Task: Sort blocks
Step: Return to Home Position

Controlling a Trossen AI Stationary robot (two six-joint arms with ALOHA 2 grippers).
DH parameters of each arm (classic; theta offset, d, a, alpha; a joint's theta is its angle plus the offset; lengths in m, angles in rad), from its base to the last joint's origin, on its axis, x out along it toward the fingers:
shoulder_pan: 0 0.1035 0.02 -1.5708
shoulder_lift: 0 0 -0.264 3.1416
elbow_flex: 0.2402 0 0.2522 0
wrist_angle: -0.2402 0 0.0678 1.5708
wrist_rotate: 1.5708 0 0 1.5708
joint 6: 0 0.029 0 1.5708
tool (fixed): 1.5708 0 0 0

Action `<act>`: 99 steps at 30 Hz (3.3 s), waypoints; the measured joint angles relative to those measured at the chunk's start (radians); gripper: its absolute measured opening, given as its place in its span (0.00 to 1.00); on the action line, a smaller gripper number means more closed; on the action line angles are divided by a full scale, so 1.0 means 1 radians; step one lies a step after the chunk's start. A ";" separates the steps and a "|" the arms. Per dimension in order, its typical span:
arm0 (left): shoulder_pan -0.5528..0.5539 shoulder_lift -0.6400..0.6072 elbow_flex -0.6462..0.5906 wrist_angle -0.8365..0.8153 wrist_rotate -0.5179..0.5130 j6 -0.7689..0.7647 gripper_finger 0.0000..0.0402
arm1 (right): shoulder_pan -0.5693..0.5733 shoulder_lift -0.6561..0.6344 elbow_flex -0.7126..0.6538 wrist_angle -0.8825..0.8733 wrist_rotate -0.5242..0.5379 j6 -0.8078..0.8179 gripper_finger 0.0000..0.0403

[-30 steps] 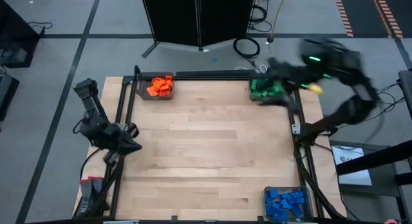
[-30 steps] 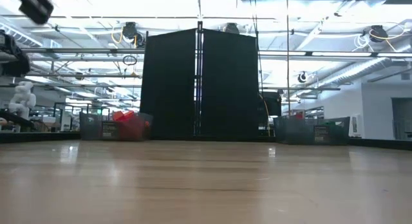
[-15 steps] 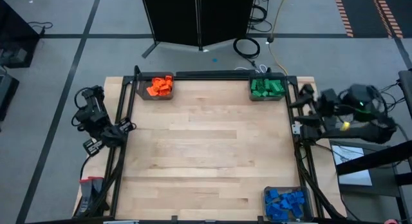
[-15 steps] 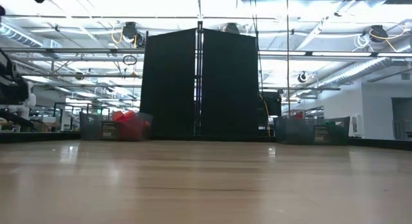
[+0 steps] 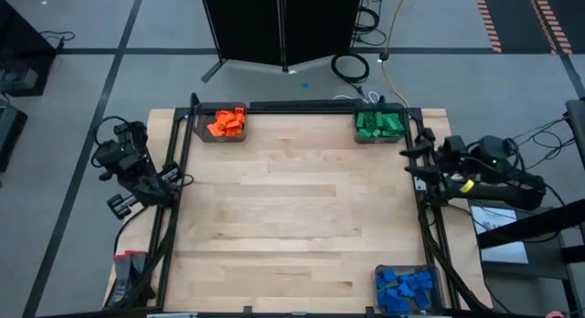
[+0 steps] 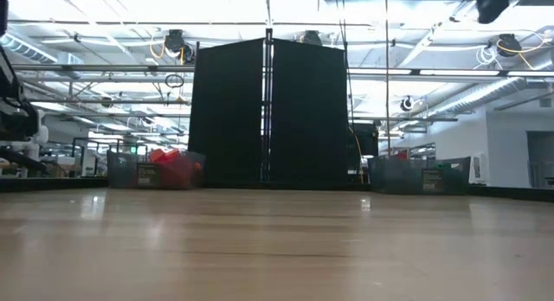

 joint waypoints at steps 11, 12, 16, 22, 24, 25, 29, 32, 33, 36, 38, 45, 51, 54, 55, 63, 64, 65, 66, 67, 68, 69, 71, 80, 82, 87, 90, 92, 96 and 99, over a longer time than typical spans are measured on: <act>0.080 -0.001 -0.303 0.201 0.042 -0.207 0.00 | 0.008 -0.112 -0.570 0.734 -0.005 0.246 0.53; 0.092 0.001 -0.304 0.190 0.062 -0.211 0.00 | 0.008 -0.111 -0.561 0.677 -0.003 0.247 0.53; 0.143 -0.002 -0.305 0.155 0.108 -0.233 0.00 | 0.013 -0.112 -0.547 0.721 -0.007 0.246 0.53; 0.225 -0.002 -0.306 -0.028 0.143 -0.334 0.00 | 0.013 -0.109 -0.549 0.585 -0.082 0.207 0.53; 0.258 -0.002 -0.306 -0.110 0.156 -0.407 0.00 | 0.014 -0.106 -0.551 0.521 -0.086 0.214 0.53; 0.272 -0.002 -0.306 -0.153 0.181 -0.445 0.00 | 0.014 -0.105 -0.552 0.497 -0.086 0.209 0.53; 0.301 -0.001 -0.306 -0.248 0.319 -0.521 0.00 | 0.014 -0.106 -0.551 0.398 -0.083 0.152 0.53; 0.301 -0.002 -0.306 -0.263 0.396 -0.543 0.00 | 0.013 -0.105 -0.552 0.335 -0.075 0.149 0.53; 0.301 -0.001 -0.306 -0.269 0.429 -0.592 0.00 | 0.013 -0.105 -0.551 0.327 -0.076 0.149 0.53; 0.298 0.002 -0.307 -0.257 0.568 -0.813 0.00 | 0.013 -0.105 -0.551 0.309 -0.076 0.149 0.53; 0.288 0.002 -0.307 -0.236 0.705 -0.900 0.00 | 0.013 -0.106 -0.551 0.313 -0.077 0.140 0.53; 0.286 0.001 -0.307 -0.226 0.789 -0.772 0.00 | 0.013 -0.105 -0.551 0.306 -0.078 0.064 0.53; 0.280 -0.001 -0.307 -0.094 1.107 -1.169 0.00 | 0.013 -0.105 -0.551 0.305 -0.078 0.063 0.53; 0.291 -0.001 -0.307 -0.079 1.149 -0.748 0.00 | 0.013 -0.105 -0.551 0.305 -0.078 0.062 0.53; 0.296 -0.001 -0.307 -0.096 1.101 -0.580 0.00 | 0.013 -0.105 -0.551 0.305 -0.078 0.062 0.53; 0.313 0.052 -0.307 -0.270 0.416 0.030 0.00 | 0.013 -0.105 -0.551 0.303 -0.078 0.078 0.53; 0.316 0.063 -0.307 -0.271 0.430 0.038 0.00 | 0.013 -0.105 -0.551 0.303 -0.078 0.078 0.53; 0.318 0.076 -0.307 -0.273 0.448 0.027 0.00 | 0.013 -0.105 -0.551 0.303 -0.079 0.079 0.53; 0.318 0.083 -0.307 -0.274 0.456 0.007 0.00 | 0.013 -0.105 -0.551 0.303 -0.078 0.079 0.53; 0.318 0.083 -0.307 -0.274 0.463 0.000 0.00 | 0.013 -0.105 -0.551 0.304 -0.078 0.079 0.53; 0.319 0.082 -0.307 -0.274 0.462 0.004 0.00 | 0.013 -0.105 -0.551 0.304 -0.078 0.079 0.53; 0.322 0.081 -0.307 -0.274 0.453 0.019 0.00 | 0.013 -0.105 -0.551 0.303 -0.078 0.079 0.53; 0.344 0.082 -0.307 -0.272 0.420 0.053 0.00 | 0.013 -0.105 -0.551 0.303 -0.078 0.079 0.53; 0.587 0.083 -0.307 -0.269 0.385 0.111 0.00 | 0.013 -0.105 -0.551 0.318 -0.078 -0.018 0.53; 0.647 0.083 -0.307 -0.269 0.384 0.111 0.00 | 0.013 -0.105 -0.550 0.322 -0.078 -0.090 0.53; 0.765 0.083 -0.307 -0.266 0.380 0.117 0.00 | 0.013 -0.105 -0.550 0.321 -0.079 -0.227 0.53; 0.818 0.083 -0.307 -0.264 0.355 0.128 0.00 | 0.013 -0.105 -0.550 0.277 -0.080 -0.285 0.53; 0.840 0.083 -0.307 -0.263 0.344 0.112 0.00 | 0.013 -0.093 -0.550 0.279 -0.081 -0.309 0.53; 0.857 0.083 -0.307 -0.259 0.343 0.056 0.00 | 0.013 -0.085 -0.550 0.279 -0.081 -0.326 0.53; 0.856 0.083 -0.307 -0.254 0.344 0.056 0.00 | 0.013 -0.085 -0.550 0.278 -0.081 -0.323 0.53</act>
